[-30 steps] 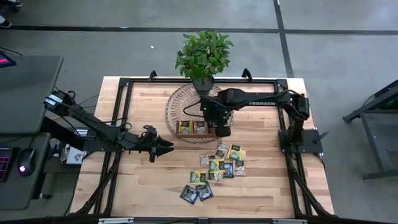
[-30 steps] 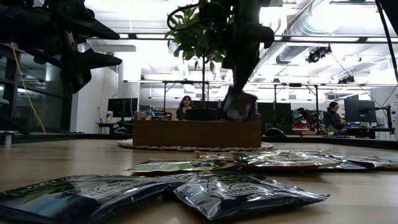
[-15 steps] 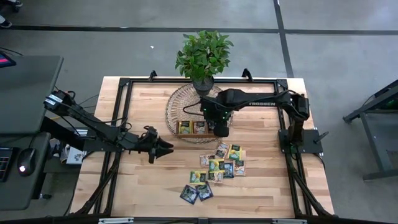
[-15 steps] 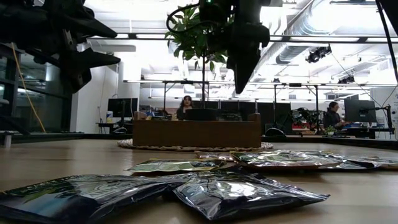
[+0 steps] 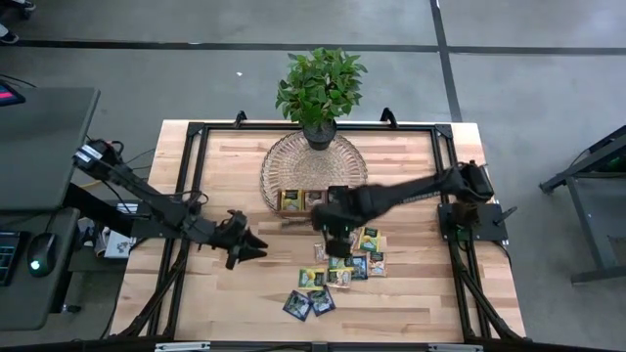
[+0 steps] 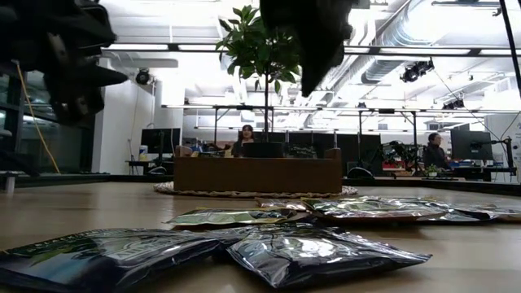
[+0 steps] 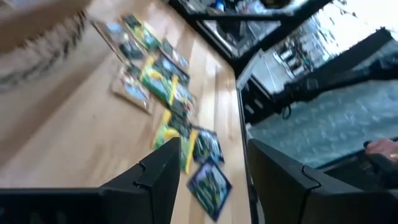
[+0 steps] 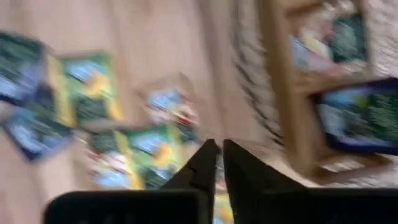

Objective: Pick & Place Tea
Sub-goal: Put the violet tea bag into the right section of the wooden organizer

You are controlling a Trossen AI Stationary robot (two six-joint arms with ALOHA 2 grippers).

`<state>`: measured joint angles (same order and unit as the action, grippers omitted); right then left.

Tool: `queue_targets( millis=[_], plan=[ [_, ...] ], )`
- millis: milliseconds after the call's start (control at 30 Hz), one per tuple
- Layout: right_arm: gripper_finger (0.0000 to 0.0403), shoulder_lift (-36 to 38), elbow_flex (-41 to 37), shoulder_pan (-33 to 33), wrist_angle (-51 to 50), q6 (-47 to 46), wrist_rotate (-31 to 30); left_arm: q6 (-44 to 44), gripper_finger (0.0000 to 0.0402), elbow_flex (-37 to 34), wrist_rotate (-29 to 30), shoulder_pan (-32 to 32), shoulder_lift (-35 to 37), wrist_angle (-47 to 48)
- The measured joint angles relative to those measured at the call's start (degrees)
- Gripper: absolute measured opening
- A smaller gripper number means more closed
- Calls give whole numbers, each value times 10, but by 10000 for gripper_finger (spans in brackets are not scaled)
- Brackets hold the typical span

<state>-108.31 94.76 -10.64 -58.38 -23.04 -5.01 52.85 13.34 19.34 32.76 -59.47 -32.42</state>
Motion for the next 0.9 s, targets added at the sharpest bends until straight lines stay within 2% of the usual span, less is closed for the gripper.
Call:
queue_targets(
  millis=[67, 200, 367, 567, 767, 900],
  plan=[
    [5, 0, 0, -30, 44, -48, -14, 6, 184, 0, 12, 24, -8, 0],
    [5, 0, 0, -86, 130, -147, -79, 23, 184, 0, 37, 69, -32, -3],
    [2, -10, 0, -138, 170, -247, -139, 43, 184, 0, 47, 108, -72, -7],
    [1, -54, 0, -178, 223, -324, -130, 48, 184, 4, 46, 131, -131, -60],
    [1, -104, 0, -201, 277, -331, -119, 48, 184, 58, 44, 130, -199, -66],
    [0, -128, 0, -203, 295, -309, -90, 69, 184, 103, 53, 130, -253, -66]
  ],
)
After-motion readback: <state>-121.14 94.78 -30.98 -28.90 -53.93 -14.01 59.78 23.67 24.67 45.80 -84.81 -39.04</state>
